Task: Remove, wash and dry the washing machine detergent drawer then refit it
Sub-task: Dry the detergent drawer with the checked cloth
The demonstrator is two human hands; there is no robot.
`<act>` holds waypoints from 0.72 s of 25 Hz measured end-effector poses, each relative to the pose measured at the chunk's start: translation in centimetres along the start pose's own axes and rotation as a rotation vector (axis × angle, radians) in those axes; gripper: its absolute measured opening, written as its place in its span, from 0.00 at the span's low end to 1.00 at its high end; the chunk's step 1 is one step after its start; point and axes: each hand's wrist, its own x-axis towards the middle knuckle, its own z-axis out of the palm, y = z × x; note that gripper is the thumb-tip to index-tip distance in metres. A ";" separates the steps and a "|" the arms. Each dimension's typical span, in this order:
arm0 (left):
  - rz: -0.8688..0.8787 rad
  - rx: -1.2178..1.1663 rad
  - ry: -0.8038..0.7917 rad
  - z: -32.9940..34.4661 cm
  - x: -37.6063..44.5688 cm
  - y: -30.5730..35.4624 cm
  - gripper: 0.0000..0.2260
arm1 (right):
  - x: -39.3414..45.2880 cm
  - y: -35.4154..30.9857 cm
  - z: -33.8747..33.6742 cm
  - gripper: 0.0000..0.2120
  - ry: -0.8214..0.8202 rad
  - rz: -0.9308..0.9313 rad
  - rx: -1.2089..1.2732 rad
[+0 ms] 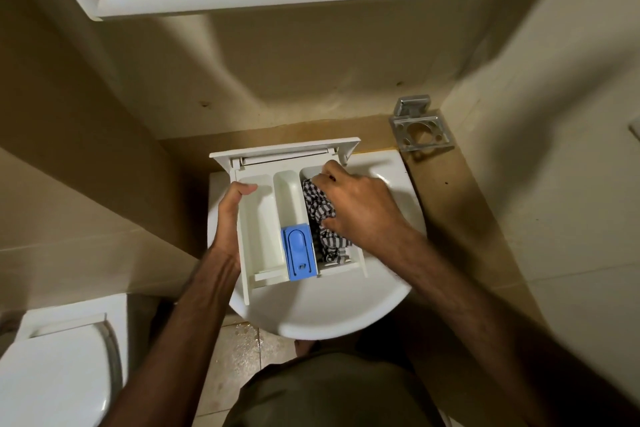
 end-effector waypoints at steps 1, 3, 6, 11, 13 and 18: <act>-0.001 0.000 -0.014 0.1 0.0 0.0 0.17 | 0.0 -0.3 0.3 0.31 0.000 -0.008 -0.024; 0.016 -0.011 -0.032 0.1 0.1 0.1 0.16 | 0.0 -0.8 0.6 0.24 -0.016 -0.063 -0.024; 0.018 -0.005 0.020 -0.2 0.4 0.6 0.16 | -0.3 -0.5 0.6 0.13 -0.127 -0.148 0.063; -0.002 0.046 0.006 -0.1 0.3 1.3 0.15 | -0.2 -1.1 0.1 0.11 -0.127 -0.131 0.029; -0.025 0.073 0.012 -0.2 0.4 1.9 0.16 | 0.9 -1.0 -0.4 0.14 -0.006 -0.068 0.011; -0.032 0.054 0.004 0.2 0.2 1.7 0.15 | 1.5 -0.8 -0.7 0.08 -0.168 -0.081 0.072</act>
